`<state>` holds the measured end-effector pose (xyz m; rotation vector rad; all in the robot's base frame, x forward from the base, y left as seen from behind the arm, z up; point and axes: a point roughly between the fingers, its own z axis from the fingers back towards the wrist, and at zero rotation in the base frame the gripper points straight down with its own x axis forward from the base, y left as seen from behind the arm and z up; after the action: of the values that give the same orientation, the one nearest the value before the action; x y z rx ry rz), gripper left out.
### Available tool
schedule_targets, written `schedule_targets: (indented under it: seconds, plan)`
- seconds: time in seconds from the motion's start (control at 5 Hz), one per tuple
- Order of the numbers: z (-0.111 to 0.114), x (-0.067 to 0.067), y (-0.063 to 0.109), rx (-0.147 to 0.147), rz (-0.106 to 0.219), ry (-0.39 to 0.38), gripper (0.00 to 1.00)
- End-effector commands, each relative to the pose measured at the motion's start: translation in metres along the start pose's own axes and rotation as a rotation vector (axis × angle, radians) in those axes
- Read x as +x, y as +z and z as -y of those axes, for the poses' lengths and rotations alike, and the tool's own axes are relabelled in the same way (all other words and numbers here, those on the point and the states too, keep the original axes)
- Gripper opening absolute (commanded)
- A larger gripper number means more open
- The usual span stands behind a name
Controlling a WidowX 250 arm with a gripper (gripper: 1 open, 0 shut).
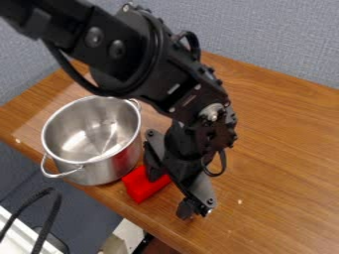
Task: Put the red object in the metal pot
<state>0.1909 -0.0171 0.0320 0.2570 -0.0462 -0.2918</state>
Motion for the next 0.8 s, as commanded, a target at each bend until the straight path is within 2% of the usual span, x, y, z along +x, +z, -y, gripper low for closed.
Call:
schedule_targets:
  seconds: [0.0,0.6]
  plan:
    - [-0.004,-0.001,0.0,0.026,-0.021,-0.018,1.0]
    - [-0.018,-0.003,0.004,0.065,-0.059,-0.032,1.0]
